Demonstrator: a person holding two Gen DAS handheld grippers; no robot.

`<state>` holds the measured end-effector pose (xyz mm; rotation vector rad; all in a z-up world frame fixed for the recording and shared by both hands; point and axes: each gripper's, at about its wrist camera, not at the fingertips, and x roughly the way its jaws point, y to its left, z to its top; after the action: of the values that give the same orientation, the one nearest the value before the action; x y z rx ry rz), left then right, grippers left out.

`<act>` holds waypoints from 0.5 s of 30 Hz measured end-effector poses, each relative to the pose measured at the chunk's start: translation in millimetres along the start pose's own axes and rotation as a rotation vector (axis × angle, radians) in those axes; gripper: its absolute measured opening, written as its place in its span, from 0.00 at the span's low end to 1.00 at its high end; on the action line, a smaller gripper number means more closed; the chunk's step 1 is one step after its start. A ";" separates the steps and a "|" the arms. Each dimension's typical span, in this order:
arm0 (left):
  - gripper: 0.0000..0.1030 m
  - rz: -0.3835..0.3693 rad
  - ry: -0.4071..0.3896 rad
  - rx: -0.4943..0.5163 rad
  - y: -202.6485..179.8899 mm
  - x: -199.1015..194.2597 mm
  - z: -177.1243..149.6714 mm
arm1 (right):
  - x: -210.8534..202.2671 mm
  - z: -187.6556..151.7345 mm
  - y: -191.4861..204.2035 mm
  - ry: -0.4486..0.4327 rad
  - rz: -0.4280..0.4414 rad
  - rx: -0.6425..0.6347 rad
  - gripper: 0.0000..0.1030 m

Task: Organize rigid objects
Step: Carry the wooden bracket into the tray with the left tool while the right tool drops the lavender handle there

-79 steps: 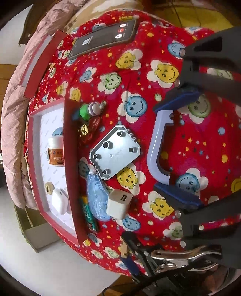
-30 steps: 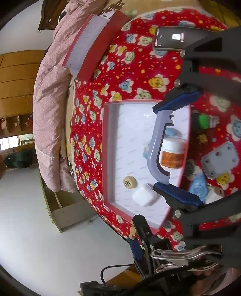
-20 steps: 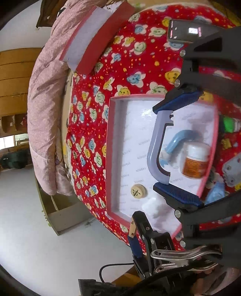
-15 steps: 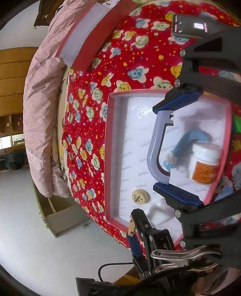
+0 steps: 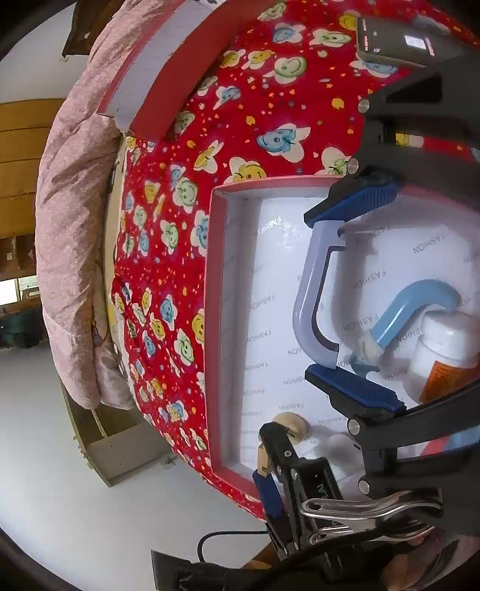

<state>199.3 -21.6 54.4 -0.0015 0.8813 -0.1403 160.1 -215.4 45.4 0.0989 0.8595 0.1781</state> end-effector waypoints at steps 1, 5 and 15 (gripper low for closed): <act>0.79 0.003 -0.002 -0.003 0.2 0.3 0.1 | 1.3 -0.1 -0.4 0.001 0.000 0.000 0.75; 0.83 0.006 -0.011 -0.020 2.8 1.3 -1.0 | 2.9 -0.6 1.3 -0.010 -0.011 -0.015 0.75; 0.83 -0.024 -0.044 -0.012 0.8 -10.5 0.7 | 2.6 0.0 1.7 -0.024 0.002 0.001 0.81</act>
<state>193.4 -19.6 62.8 -0.0260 0.8385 -0.1573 161.6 -213.2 43.7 0.1029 0.8354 0.1776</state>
